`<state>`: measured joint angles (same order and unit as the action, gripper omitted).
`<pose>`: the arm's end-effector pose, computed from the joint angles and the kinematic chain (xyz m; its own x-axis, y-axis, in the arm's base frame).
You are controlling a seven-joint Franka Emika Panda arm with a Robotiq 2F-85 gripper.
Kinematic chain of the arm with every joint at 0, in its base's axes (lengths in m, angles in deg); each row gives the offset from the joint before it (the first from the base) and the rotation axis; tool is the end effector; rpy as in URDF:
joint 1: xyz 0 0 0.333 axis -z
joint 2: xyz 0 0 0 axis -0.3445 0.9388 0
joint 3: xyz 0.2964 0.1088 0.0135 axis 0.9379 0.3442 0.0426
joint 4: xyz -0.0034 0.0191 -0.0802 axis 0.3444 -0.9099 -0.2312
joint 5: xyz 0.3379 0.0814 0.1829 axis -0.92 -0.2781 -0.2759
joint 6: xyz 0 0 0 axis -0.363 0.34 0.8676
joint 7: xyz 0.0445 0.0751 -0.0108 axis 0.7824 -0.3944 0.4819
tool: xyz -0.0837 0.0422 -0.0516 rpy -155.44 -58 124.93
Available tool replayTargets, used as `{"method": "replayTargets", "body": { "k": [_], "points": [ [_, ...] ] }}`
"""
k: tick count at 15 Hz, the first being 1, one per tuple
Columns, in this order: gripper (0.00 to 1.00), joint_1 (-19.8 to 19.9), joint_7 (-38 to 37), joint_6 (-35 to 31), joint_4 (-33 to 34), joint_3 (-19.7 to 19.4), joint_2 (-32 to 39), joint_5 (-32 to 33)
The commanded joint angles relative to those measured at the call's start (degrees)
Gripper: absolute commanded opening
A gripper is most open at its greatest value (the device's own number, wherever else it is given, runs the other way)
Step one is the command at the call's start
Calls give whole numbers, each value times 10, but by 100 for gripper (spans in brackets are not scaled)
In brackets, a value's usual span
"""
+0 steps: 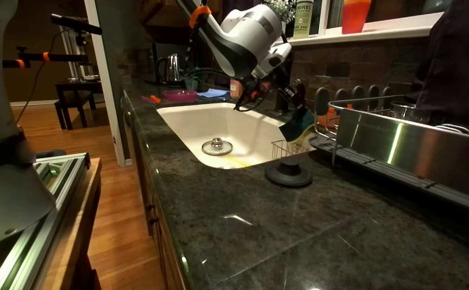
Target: Put the sponge in the metal holder, on the sink
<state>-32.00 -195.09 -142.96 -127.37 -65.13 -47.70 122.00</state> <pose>0.5991 0.1332 0.2355 0.6511 -0.2378 0.7208 -0.3204 -0.9470 -0.0230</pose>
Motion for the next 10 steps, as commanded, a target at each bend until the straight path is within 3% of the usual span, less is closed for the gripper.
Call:
{"method": "replayTargets", "body": {
  "k": [1, 5, 9, 10],
  "points": [
    [37, -35, -65, -26, 24, -41, 62, 3],
    [68, -76, -108, -36, 17, -74, 77, 4],
    [98, -111, -105, -29, -33, -83, 36, 7],
    [100, -115, -96, -15, -52, -79, 18, 8]
  ]
}}
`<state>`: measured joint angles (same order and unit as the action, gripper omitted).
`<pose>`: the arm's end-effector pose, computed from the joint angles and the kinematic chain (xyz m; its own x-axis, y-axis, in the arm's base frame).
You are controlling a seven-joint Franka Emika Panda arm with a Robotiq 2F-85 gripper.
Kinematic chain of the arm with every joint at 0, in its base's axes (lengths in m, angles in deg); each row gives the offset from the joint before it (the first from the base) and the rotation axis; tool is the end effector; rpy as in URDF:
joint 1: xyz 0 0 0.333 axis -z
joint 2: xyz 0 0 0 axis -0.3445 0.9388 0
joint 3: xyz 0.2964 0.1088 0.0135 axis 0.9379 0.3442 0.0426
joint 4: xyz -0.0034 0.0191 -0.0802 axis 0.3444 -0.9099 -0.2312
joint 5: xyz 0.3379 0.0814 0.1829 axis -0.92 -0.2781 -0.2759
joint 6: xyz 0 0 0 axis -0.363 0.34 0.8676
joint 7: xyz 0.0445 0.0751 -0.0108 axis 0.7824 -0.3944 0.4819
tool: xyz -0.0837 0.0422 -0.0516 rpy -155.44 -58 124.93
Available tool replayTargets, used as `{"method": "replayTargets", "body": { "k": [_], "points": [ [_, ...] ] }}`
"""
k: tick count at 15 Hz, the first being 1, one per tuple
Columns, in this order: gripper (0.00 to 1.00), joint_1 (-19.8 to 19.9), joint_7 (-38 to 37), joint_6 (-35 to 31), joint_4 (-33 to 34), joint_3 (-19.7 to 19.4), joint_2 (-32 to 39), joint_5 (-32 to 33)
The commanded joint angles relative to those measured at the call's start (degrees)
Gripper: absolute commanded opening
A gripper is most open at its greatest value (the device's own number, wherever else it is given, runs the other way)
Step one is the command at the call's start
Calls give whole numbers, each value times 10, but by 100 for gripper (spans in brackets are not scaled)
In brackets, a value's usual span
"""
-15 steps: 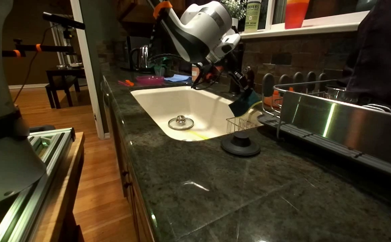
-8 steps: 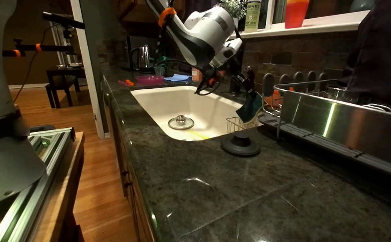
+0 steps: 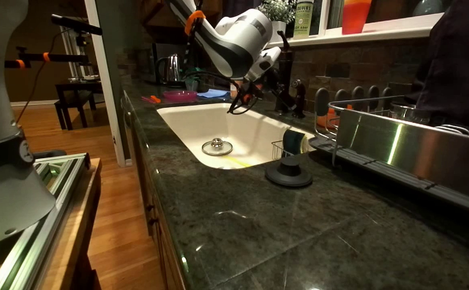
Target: Put the sponge in the metal holder, on the sink
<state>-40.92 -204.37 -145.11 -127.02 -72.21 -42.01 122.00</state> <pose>0.5904 0.1649 0.2285 0.6115 -0.2573 0.7482 -0.3340 -0.9412 -0.0507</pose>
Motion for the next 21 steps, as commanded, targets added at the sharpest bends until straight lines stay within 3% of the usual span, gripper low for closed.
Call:
{"method": "replayTargets", "body": {
  "k": [1, 7, 10, 13, 14, 15, 21],
  "points": [
    [100, -24, 14, 21, -79, 2, -64, 13],
    [100, -24, 110, 154, -192, 30, -197, -37],
    [100, 10, 224, 214, -229, 76, -269, -114],
    [100, 29, 343, 320, -239, 118, -326, -224],
    [100, 91, 361, 372, -233, 187, -360, -223],
    [100, 113, 382, 405, -226, 214, -369, -243],
    [100, 337, 520, 530, -201, 463, -412, -362]
  ]
}}
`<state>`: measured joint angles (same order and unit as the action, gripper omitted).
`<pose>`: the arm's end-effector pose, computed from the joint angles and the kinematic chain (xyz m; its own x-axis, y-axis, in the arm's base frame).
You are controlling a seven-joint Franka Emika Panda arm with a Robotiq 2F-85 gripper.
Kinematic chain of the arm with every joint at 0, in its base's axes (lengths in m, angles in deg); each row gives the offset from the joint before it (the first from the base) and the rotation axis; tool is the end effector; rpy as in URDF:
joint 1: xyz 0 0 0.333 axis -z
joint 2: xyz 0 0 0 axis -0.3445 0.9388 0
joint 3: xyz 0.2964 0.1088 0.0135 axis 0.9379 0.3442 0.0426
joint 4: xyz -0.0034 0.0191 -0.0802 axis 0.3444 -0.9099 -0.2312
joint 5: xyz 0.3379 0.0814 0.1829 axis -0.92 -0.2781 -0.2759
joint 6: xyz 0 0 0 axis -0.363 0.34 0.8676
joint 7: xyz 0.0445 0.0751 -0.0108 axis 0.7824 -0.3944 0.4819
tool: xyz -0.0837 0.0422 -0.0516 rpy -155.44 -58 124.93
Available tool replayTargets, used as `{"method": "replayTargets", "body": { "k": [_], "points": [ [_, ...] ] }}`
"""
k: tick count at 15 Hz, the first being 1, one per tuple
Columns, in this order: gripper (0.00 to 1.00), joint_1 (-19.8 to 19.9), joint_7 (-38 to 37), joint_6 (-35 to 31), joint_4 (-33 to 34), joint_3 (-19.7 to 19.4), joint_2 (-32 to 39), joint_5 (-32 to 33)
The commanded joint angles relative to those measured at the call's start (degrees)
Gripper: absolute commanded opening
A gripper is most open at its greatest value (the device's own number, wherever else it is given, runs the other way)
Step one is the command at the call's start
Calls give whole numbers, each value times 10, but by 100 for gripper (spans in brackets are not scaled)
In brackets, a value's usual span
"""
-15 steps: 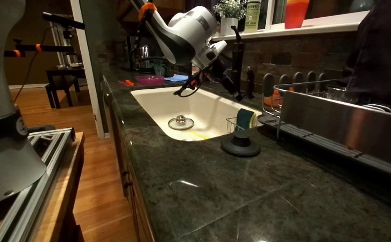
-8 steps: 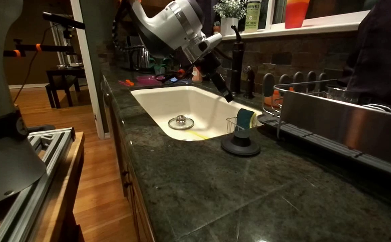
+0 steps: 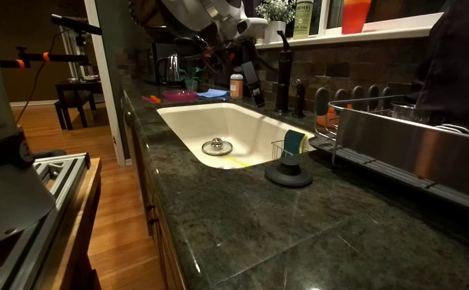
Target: Put the sponge in the metal holder, on the sink
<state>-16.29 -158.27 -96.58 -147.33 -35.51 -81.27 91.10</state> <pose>0.5001 0.1239 0.2952 0.8262 -0.3961 0.4006 -0.5177 -0.8142 0.2627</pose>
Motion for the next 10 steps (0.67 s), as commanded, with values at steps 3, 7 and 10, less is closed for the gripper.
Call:
{"method": "replayTargets", "body": {
  "k": [3, 7, 10],
  "points": [
    [100, 166, 102, 91, 12, 172, -27, -90],
    [100, 221, 166, 100, 12, 220, -37, -111],
    [100, 245, 206, 54, -6, 237, -56, -95]
  ]
}}
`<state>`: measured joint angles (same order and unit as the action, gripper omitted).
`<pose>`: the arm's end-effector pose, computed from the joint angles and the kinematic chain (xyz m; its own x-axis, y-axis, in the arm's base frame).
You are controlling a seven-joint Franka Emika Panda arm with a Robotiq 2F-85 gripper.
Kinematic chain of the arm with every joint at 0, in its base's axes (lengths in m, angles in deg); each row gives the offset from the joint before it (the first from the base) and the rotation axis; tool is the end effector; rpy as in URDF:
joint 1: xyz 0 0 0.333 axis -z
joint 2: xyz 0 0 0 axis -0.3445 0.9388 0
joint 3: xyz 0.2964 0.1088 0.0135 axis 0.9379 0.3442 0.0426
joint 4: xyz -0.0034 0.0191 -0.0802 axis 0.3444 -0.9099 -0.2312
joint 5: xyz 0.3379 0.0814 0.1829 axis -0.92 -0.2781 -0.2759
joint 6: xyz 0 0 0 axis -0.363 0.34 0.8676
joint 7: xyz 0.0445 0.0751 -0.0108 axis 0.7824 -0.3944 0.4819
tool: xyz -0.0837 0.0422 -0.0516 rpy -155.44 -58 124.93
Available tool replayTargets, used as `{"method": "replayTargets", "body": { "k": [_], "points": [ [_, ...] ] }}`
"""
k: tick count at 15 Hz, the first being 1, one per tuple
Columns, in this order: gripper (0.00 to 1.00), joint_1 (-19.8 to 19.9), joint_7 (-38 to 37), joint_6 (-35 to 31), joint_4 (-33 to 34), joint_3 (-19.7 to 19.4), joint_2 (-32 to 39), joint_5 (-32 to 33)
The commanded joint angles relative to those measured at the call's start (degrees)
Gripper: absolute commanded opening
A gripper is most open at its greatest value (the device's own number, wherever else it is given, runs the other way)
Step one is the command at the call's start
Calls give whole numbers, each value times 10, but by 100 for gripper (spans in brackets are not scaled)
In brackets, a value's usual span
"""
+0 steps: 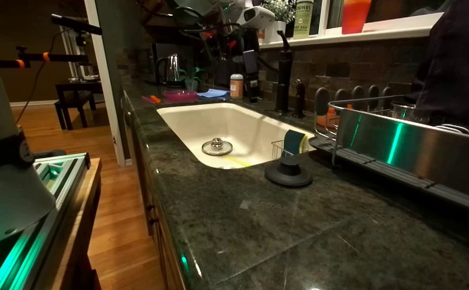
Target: Put the sponge in the metal holder, on the sink
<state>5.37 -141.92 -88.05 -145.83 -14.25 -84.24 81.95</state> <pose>0.4986 0.1100 0.3176 0.9104 -0.3430 0.2314 -0.4047 -0.8546 0.3255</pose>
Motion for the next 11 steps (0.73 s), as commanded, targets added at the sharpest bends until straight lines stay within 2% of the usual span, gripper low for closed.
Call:
{"method": "replayTargets", "body": {
  "k": [1, 6, 7, 11],
  "points": [
    [100, 34, 54, -50, -26, 28, -31, -2],
    [100, 55, 94, -159, -60, 40, -51, -21],
    [100, 56, 71, -126, -29, 44, -30, -2],
    [100, 61, 80, -146, -42, 46, -36, -3]
  ]
}}
